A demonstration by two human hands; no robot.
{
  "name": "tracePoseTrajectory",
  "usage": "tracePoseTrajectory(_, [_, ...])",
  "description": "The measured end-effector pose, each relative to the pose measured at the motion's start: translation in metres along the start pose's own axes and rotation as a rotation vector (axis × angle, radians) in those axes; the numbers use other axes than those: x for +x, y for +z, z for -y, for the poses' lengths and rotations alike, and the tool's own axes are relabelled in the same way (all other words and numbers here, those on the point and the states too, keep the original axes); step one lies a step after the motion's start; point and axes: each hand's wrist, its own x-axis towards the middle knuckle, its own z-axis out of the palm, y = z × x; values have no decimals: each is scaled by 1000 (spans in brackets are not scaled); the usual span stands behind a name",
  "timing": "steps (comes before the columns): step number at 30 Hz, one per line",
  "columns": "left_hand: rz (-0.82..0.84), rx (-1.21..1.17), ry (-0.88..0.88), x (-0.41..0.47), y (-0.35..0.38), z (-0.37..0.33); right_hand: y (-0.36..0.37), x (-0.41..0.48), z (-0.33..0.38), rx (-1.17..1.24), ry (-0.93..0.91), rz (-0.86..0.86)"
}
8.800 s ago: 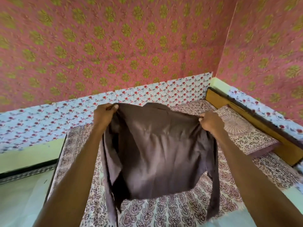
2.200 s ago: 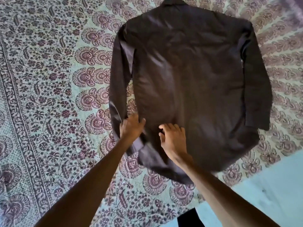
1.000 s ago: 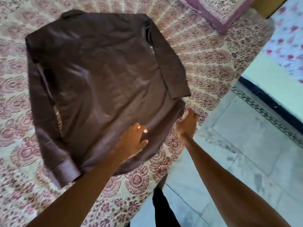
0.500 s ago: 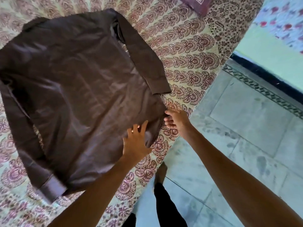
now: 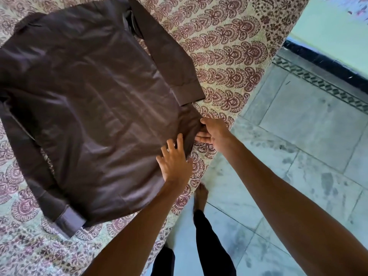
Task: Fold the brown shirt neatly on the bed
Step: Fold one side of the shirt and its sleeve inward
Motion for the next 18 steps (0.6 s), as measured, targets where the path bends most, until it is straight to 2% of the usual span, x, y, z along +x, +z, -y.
tracePoseTrajectory(4, [29,-98,-52,-1,-6,5,-3,1,0,-65,-39,10])
tracePoseTrajectory(6, [54,-179,-50,-7,-7,13,-3,3,-5,-90,-68,-37])
tracePoseTrajectory(8, [155,-315,40,-16,-2,26,0,8,-17,-89,-83,-130])
tracePoseTrajectory(11, [336,-414,194,-37,-2,49,7,7,-42,-320,-119,-237])
tracePoseTrajectory(15, [149,-566,38,-51,4,96,16,-6,-81,-406,-146,-257])
tracePoseTrajectory(18, [88,-242,118,-55,13,135,24,-22,-114,-372,-71,-185])
